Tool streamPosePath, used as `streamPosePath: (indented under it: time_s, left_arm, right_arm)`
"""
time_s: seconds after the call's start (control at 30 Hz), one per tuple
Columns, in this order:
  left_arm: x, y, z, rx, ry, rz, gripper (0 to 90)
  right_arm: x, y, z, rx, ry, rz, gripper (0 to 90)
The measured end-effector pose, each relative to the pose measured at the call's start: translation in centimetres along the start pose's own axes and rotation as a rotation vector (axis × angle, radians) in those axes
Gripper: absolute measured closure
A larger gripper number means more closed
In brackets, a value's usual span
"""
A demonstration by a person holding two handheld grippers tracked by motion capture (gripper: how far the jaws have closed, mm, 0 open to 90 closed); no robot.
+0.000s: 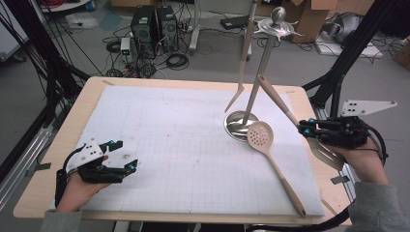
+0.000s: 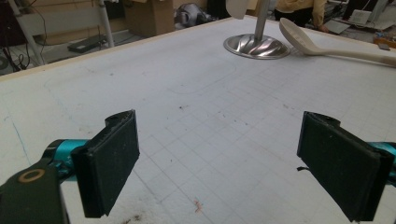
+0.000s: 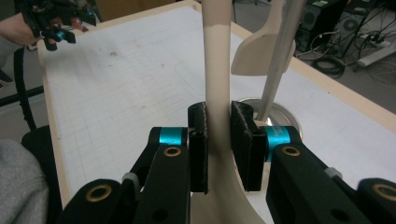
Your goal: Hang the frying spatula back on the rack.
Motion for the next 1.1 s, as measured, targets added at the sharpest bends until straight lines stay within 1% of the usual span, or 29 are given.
streamPosePath:
  time_s: [0.13,0.43,0.53,0.57,0.7,0.77,0.8,0.97,1.07,1.1]
  left_arm:
    - [0.0,0.1,-0.2,0.007,0.003,0.000,13.3]
    - [0.2,0.7,-0.5,0.005,0.011,0.012,13.3]
    - [0.2,1.0,-0.6,0.004,0.014,0.016,13.3]
    - [0.2,1.0,-0.6,0.006,0.016,0.017,13.3]
    - [0.2,1.2,-0.8,0.009,0.018,0.023,13.3]
    - [0.2,1.3,-0.9,0.006,0.026,0.026,13.3]
    - [0.3,1.4,-1.0,0.008,0.021,0.028,13.3]
    - [0.4,1.7,-1.1,0.008,0.026,0.034,13.3]
    - [0.4,1.8,-1.2,0.008,0.028,0.039,13.3]
    - [0.4,1.9,-1.2,0.009,0.028,0.038,13.3]
  right_arm:
    - [-0.5,0.5,0.3,-0.019,-0.005,-0.010,77.7]
    - [-2.0,1.5,1.0,-0.066,-0.043,-0.036,77.7]
    - [-2.5,1.6,1.0,-0.072,-0.053,-0.042,77.7]
    - [-2.7,1.6,0.9,-0.071,-0.049,-0.047,77.7]
    - [-3.2,1.9,1.0,-0.079,-0.068,-0.054,77.7]
    - [-3.5,2.1,1.0,-0.093,-0.074,-0.062,77.7]
    - [-3.6,2.2,1.1,-0.096,-0.079,-0.066,77.7]
    - [-4.3,3.0,1.2,-0.122,-0.104,-0.086,77.7]
    - [-4.4,3.4,1.4,-0.144,-0.111,-0.084,77.7]
    - [-4.5,3.6,1.5,-0.145,-0.107,-0.090,77.7]
Point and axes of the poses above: each handheld gripper's, and its own axes: y roughly backward along the jaws, z roughly out of its top, x roughly to its left, the point moved 5 cm from there along -y, roughly forward along the jaws, and after that the axes turned 8 degrees about -z, right-handed, at the moved point
